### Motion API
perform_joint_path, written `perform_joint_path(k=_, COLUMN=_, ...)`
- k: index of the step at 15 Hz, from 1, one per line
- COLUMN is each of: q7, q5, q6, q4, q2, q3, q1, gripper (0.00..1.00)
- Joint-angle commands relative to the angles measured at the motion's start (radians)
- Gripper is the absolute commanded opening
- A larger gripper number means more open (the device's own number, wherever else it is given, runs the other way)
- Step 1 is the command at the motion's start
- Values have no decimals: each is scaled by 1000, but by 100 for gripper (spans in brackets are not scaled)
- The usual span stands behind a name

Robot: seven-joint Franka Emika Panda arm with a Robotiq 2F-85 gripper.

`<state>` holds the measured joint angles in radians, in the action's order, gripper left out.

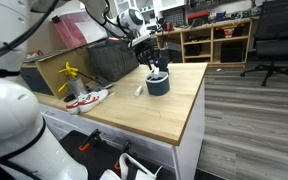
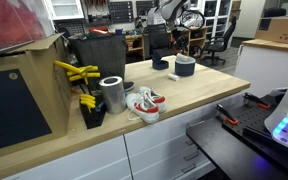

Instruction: Put one white object in the bowl on the right.

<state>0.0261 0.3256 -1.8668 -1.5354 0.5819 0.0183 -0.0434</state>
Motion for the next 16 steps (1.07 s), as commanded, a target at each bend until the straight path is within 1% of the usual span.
perform_joint_path(k=1, q7=9, q5=-28, q6=33, q4=37, q2=2, q3=-3, q1=-3, gripper=74)
perform_joint_path(k=4, q7=21, q5=-45, q6=35, q4=47, q2=-6, q3=-12, q1=-5, gripper=97)
perform_joint_path(k=5, q7=28, q5=-51, q6=36, q4=49, q2=-12, q3=-19, q1=-11, gripper=100)
perform_joint_path(k=11, q7=55, q5=-47, q6=50, q4=79, q2=-37, q3=-63, q1=-63, gripper=100)
perform_joint_path(k=13, q7=64, q5=-38, q6=39, q4=75, q2=-50, q3=-79, q1=-89, gripper=100)
perform_joint_path(k=16, q7=74, q5=-37, q6=64, q4=56, q2=-94, q3=-98, q1=-122, gripper=100)
